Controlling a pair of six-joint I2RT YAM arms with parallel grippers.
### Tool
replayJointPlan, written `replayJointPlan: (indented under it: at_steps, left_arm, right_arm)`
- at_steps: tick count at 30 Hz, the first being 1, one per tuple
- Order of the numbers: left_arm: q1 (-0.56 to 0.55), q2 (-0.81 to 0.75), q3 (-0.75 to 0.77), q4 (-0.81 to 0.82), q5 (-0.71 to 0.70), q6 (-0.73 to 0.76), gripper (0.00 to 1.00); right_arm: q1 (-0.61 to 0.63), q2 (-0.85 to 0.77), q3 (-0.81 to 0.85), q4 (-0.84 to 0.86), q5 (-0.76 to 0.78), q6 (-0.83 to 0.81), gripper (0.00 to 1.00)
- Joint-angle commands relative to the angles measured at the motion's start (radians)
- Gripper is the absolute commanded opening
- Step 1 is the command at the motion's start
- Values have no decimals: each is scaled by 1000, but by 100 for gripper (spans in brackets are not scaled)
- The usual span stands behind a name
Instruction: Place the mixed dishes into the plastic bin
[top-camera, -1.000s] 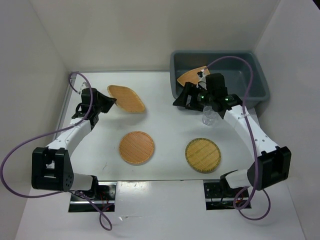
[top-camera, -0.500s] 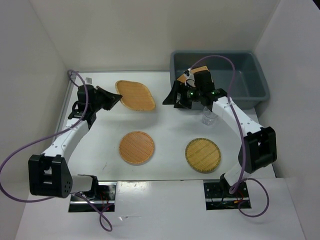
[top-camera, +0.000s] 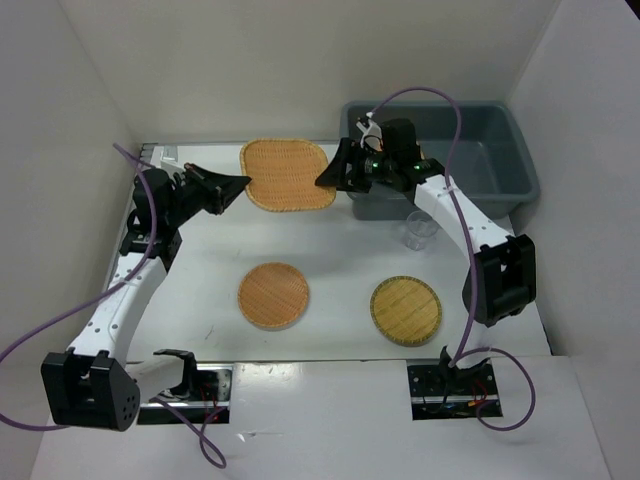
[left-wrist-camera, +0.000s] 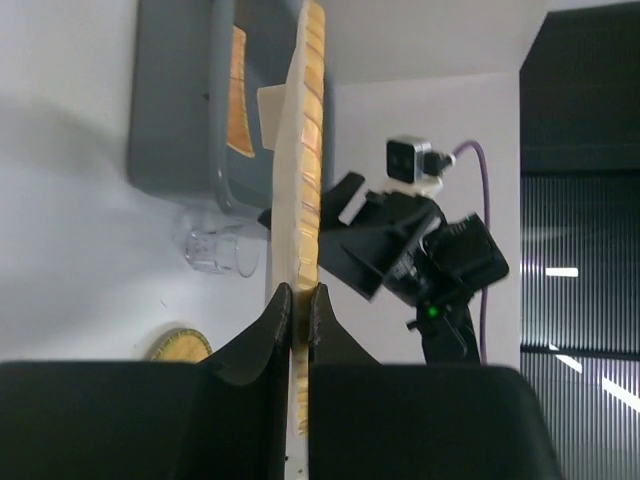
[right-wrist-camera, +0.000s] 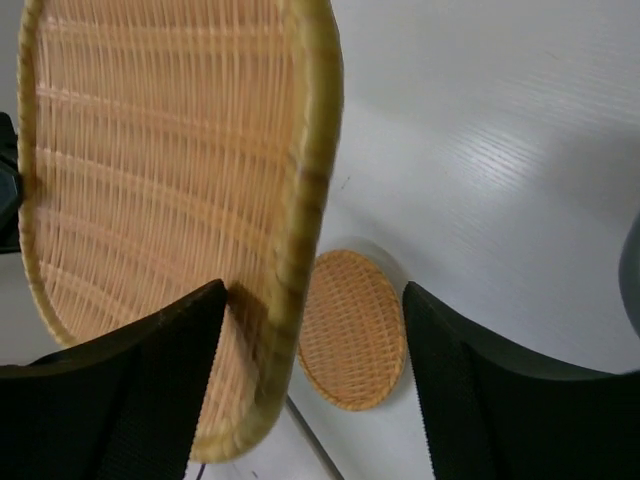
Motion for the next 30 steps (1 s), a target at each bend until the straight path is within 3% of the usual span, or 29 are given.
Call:
replayJointPlan:
  at_steps: [1, 2, 3, 6, 7, 10, 15, 16, 19, 20, 21, 30]
  left_arm:
    - [-1, -63, 9, 131, 73, -88, 0]
    - [-1, -63, 0, 131, 73, -102, 0]
    - [-1, -63, -17, 151, 85, -111, 0]
    - [-1, -72, -41, 161, 85, -122, 0]
    - [-1, -72, -42, 161, 76, -122, 0]
    - [-1, -63, -65, 152, 44, -109, 0]
    - [-1, 0, -89, 141, -7, -33, 1]
    - [-1, 38, -80, 151, -19, -21, 13]
    - [-1, 110, -52, 161, -19, 22, 80]
    - [-1, 123, -34, 133, -30, 44, 95]
    - [-1, 133, -11, 103, -72, 105, 100]
    - [-10, 216, 147, -109, -274, 421, 100]
  right_arm:
    - [9, 63, 78, 68, -43, -5, 74]
    - [9, 74, 89, 77, -72, 15, 69]
    - [9, 83, 89, 87, -85, 15, 58]
    - [9, 94, 98, 111, -103, 38, 37]
    - [9, 94, 98, 111, -103, 47, 23]
    - [9, 94, 98, 122, -114, 58, 2]
    - [9, 85, 73, 162, -134, 92, 0]
    - [9, 85, 73, 162, -119, 92, 0]
    - [9, 85, 73, 150, -67, 92, 0]
    - [9, 85, 84, 140, -47, 92, 0]
    - [9, 85, 101, 140, -28, 92, 0]
    - [-182, 154, 291, 4, 144, 71, 0]
